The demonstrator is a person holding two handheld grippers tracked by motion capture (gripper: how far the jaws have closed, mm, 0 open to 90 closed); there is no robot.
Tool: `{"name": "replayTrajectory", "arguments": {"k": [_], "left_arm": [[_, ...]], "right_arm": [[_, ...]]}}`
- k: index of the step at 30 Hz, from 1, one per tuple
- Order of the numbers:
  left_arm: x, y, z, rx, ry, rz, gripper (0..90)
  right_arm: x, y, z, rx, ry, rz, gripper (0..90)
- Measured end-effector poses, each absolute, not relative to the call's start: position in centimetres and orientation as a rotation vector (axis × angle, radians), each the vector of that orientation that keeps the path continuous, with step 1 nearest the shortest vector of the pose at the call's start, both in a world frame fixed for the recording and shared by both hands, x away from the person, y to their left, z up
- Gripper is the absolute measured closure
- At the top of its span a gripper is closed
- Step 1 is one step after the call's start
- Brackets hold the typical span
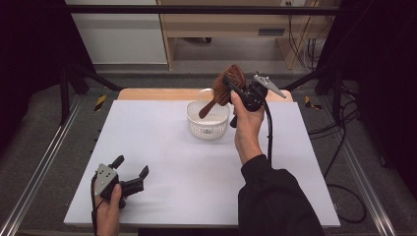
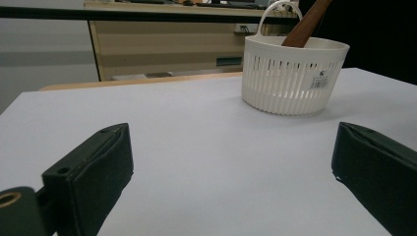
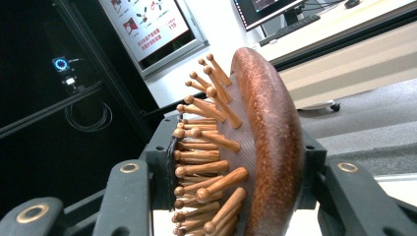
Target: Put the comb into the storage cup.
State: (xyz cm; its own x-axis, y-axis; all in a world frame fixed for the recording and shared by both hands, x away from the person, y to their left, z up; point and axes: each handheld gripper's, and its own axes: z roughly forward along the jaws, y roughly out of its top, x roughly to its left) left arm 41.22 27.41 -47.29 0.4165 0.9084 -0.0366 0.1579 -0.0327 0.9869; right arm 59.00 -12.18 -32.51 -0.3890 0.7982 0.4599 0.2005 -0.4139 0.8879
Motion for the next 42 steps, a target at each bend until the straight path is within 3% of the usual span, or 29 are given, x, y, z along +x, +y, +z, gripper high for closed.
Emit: {"name": "replayTrajectory", "arguments": {"k": [17, 42], "left_arm": [[41.3, 27.3, -47.4, 1.505, 0.99, 0.787, 1.6], [41.3, 27.4, -47.4, 1.503, 0.988, 0.777, 1.6]], "right_arm": [[59.9, -11.3, -35.4, 1.439, 1.366, 1.843, 49.7], [60.4, -10.6, -36.8, 1.458, 1.379, 1.84, 49.6]]}}
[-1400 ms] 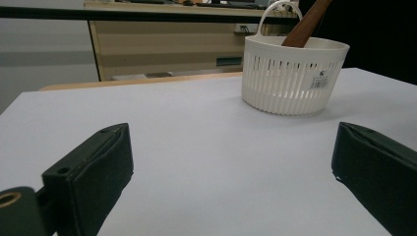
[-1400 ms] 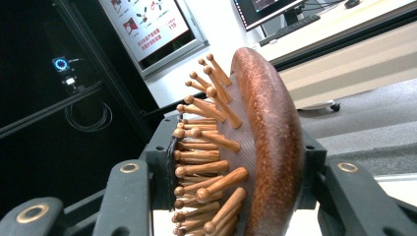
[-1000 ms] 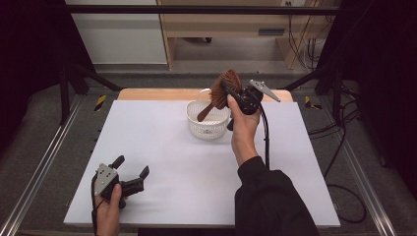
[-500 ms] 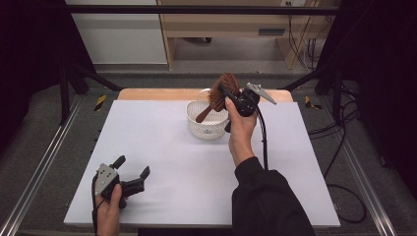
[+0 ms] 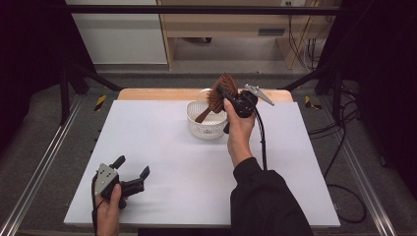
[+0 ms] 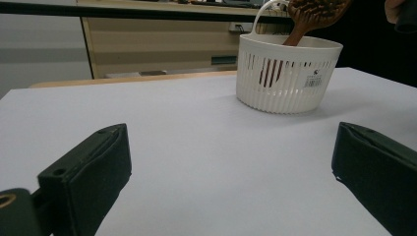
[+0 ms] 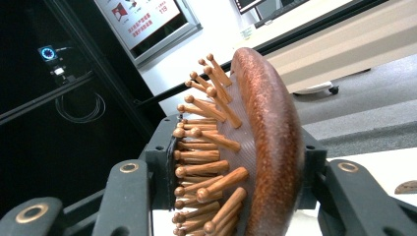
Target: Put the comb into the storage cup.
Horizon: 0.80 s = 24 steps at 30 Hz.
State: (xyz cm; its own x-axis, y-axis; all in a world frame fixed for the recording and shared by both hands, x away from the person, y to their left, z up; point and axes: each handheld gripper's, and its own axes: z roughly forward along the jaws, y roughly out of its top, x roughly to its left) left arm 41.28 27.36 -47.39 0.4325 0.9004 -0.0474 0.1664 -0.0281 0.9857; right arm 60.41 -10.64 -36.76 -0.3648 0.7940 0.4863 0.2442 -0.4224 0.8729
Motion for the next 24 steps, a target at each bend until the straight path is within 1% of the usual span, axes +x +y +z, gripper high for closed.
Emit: {"name": "replayTrajectory", "arguments": {"k": [24], "left_arm": [[41.3, 27.4, -47.4, 1.499, 0.99, 0.776, 1.6]], "right_arm": [[60.6, -10.0, -37.9, 1.466, 1.389, 1.845, 49.5]]}}
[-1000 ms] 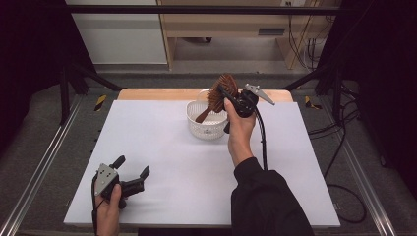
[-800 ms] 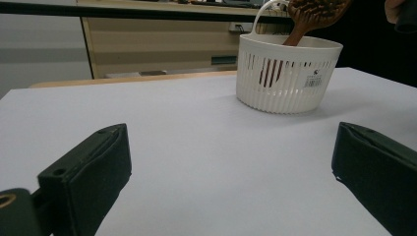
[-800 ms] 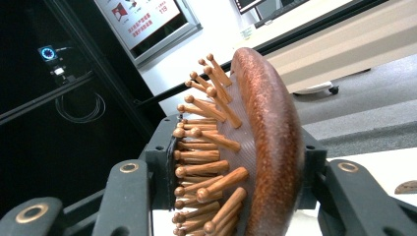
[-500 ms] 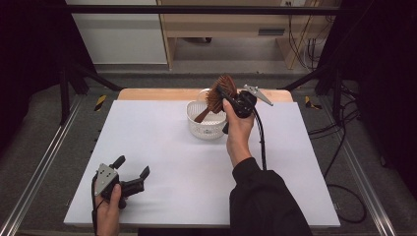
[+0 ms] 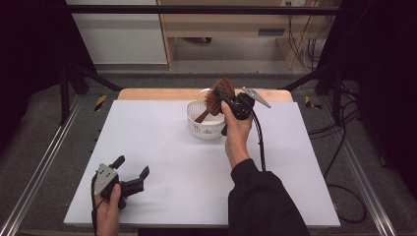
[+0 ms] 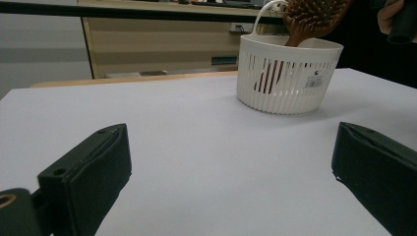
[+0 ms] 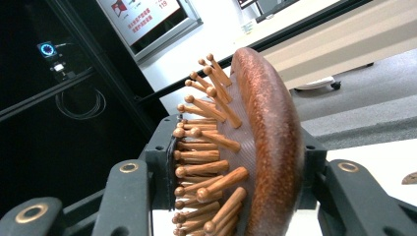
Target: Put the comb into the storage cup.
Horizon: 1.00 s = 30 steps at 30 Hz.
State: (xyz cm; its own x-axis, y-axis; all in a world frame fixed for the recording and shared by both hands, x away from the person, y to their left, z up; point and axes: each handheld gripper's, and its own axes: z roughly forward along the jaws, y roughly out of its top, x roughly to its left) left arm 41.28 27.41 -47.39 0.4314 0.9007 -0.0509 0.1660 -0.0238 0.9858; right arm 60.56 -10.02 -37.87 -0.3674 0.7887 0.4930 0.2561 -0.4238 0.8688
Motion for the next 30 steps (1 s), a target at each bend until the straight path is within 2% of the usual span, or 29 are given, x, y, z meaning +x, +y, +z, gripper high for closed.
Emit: {"name": "replayTrajectory", "arguments": {"k": [30], "left_arm": [[41.27, 27.33, -47.4, 1.504, 0.986, 0.77, 1.6]], "right_arm": [[60.91, -9.04, -38.65, 1.465, 1.397, 1.84, 49.4]]}}
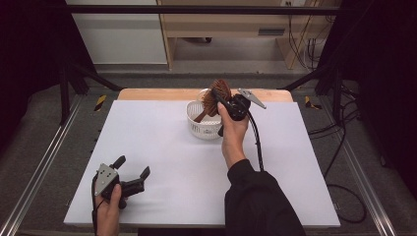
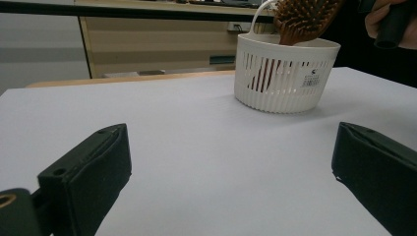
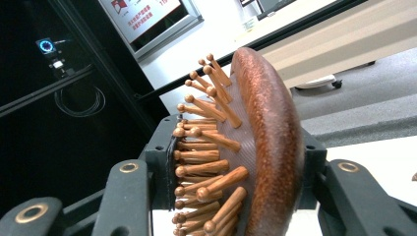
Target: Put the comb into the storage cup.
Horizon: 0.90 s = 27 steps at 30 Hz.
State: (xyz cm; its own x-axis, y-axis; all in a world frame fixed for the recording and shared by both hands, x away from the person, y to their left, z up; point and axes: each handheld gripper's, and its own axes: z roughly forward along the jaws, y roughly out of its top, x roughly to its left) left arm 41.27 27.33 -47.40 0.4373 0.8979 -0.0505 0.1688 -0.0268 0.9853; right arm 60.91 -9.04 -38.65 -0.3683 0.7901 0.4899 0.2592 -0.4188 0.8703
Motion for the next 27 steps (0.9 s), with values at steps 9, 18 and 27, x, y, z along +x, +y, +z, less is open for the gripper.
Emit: {"name": "replayTrajectory", "arguments": {"k": [9, 18, 27], "left_arm": [[41.28, 27.36, -47.4, 1.5, 0.99, 0.77, 1.6], [41.26, 27.38, -47.39, 1.5, 0.989, 0.77, 1.6], [41.25, 27.34, -47.38, 1.504, 0.987, 0.771, 1.6]], "right_arm": [[60.96, -8.82, -38.84, 1.47, 1.404, 1.838, 49.4], [60.92, -8.71, -38.95, 1.465, 1.411, 1.836, 49.4], [60.89, -8.75, -38.98, 1.459, 1.424, 1.823, 49.3]]}}
